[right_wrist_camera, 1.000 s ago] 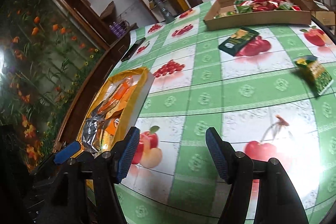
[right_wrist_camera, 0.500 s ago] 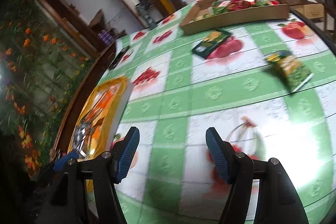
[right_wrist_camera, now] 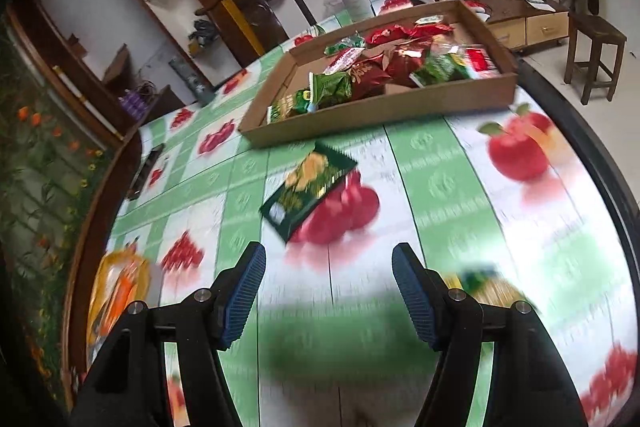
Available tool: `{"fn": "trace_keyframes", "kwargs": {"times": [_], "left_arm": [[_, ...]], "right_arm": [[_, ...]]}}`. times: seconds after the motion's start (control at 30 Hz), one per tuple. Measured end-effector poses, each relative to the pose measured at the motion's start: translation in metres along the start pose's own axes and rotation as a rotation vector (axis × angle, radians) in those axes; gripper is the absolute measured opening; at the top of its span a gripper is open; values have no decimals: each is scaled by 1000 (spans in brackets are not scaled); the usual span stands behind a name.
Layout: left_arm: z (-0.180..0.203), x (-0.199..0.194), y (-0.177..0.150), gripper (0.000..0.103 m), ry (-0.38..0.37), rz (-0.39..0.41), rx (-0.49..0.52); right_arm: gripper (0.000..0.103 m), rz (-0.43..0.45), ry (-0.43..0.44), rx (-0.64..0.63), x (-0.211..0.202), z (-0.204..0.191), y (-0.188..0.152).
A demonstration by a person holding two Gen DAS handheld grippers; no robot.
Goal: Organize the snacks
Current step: 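Move right gripper to the green cracker pack and grasp it, then set the green cracker pack down for left while right grasps the green pea bag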
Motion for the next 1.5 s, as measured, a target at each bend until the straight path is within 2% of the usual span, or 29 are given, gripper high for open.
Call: {"fn": "trace_keyframes", "kwargs": {"times": [0.2, 0.37, 0.47, 0.5, 0.6, 0.63, 0.7, 0.9, 0.97, 1.1, 1.17, 1.2, 1.27, 1.33, 1.4, 1.5], "left_arm": [[-9, -2, 0, 74, -12, 5, 6], [-26, -2, -1, 74, -10, 6, -29], [-36, 0, -2, 74, -13, 3, -62], [-37, 0, -2, 74, -14, 1, -66], [-38, 0, -4, 74, -18, -2, -68], [-38, -1, -5, 74, -20, -1, -68], [-38, -2, -6, 74, -22, 0, -71], [-36, -1, -7, 74, -42, -3, -84], [-33, -1, -7, 74, -50, -6, -80], [-25, 0, -9, 74, -74, -19, -73], [-20, -1, -9, 74, -75, -19, -61], [-18, -3, -10, 74, -76, -18, -55], [-15, -4, -11, 74, -75, -17, -49], [-12, -2, -12, 74, -80, -26, -49], [-8, 3, -14, 74, -98, -43, -58], [0, 8, -15, 74, -114, -67, -61]], "right_arm": [[69, -46, -82, 99, 53, -4, 28], [69, -70, -116, 135, 79, -11, 38], [70, -83, -143, 109, 92, -23, 40], [73, -86, -158, 91, 95, -27, 41], [74, -103, -246, -11, 103, -40, 39], [65, -107, -285, -59, 104, -44, 36], [46, -91, -305, -95, 101, -47, 31], [46, -109, -217, -138, 77, -61, -10], [46, -139, -150, -150, 61, -71, -37], [50, -230, 47, -192, 31, -95, -91], [50, -259, 131, -188, 17, -97, -103], [50, -227, 156, -172, 3, -89, -99], [57, -99, 116, -153, -23, -65, -80], [81, 50, -4, -128, -49, -27, -56], [82, 126, -115, -101, -63, 9, -41], [82, 145, -218, -78, -61, 49, -30]]}}
Point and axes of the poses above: each gripper's, at about its wrist camera, not at the fingertips, and x roughly the way its jaws point, z to its right, y to its top, the point moved 6 cm from there along x, roughly the way its jaws point, and after that the axes turned 2 degrees about -x, right-handed, at the moved point
